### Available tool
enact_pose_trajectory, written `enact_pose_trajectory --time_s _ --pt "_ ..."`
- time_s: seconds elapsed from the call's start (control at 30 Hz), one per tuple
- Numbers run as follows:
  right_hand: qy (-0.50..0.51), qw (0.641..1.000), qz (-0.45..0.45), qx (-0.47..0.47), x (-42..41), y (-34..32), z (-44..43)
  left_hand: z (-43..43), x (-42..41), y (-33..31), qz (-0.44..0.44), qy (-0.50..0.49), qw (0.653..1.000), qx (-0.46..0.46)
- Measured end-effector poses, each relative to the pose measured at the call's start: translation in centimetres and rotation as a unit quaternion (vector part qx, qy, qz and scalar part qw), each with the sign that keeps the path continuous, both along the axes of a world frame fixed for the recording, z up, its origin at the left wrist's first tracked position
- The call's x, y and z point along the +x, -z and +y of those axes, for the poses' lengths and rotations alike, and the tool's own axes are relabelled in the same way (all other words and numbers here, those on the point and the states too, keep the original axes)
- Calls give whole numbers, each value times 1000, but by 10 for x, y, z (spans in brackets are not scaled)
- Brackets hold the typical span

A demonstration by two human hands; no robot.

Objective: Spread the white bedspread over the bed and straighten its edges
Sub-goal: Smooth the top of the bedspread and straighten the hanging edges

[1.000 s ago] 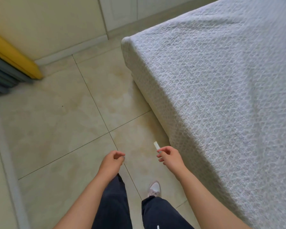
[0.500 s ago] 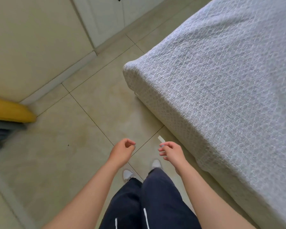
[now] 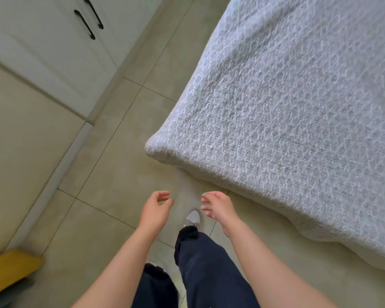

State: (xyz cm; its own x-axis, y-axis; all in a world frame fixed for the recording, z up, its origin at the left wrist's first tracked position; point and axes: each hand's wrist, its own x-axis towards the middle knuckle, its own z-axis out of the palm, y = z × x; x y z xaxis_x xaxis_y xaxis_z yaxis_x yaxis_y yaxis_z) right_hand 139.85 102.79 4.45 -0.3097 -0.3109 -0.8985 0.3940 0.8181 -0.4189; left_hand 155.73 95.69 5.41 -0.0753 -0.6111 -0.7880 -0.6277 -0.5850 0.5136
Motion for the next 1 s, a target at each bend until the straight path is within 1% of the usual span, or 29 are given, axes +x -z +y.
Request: enact_pose_trajectory --time_s 0.07,0.1,0.2,0.27,0.33,0.4,0.5,0.67,0.73,0.83,0.9,1.0 --pt "61 998 -15 4 -4 8 -21 -26 -8 12 2 3 1000 3" --pt "108 994 -23 4 -7 16 -34 -44 -15 23 6 16 1000 6" --pt "220 974 -59 2 -12 29 -65 -85 -37 43 17 65 998 -2" --pt "263 962 -65 19 -12 41 -79 -108 -51 56 6 92 996 14" --pt "299 952 -56 40 -11 54 -88 -128 -65 71 11 98 992 73" --pt "342 937 -53 51 -11 66 -91 -141 -78 77 36 76 985 148" --pt "396 917 -21 48 -13 79 -92 -151 -79 97 51 60 978 191" --pt "420 903 70 55 -5 79 -96 -154 -71 112 113 -11 973 201" --pt "419 902 84 60 -1 73 -97 -152 -70 108 124 -4 973 194" --pt "397 910 104 64 5 60 -96 -154 -63 103 138 11 974 180" --pt "392 910 125 46 12 50 -95 -156 -56 95 157 22 975 156" --pt "404 901 158 2 28 37 -95 -158 -43 80 187 32 976 106"
